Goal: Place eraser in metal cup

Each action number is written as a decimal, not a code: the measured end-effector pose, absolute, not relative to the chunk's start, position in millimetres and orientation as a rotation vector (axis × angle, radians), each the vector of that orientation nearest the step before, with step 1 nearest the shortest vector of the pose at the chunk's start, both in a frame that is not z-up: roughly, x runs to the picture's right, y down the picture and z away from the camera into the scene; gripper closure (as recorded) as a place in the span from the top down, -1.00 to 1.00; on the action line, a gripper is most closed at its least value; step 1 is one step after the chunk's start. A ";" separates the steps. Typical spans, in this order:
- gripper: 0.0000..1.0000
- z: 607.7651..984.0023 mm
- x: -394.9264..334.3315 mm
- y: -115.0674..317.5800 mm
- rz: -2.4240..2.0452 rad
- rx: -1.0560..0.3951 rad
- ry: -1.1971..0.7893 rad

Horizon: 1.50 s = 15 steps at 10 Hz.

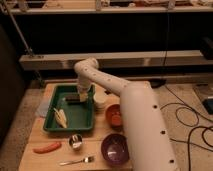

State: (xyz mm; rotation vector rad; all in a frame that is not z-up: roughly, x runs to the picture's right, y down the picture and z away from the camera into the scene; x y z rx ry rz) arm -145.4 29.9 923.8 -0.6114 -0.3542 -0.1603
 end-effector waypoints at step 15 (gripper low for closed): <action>-1.00 716.7 -37.2 57.8 -0.557 -0.447 -0.521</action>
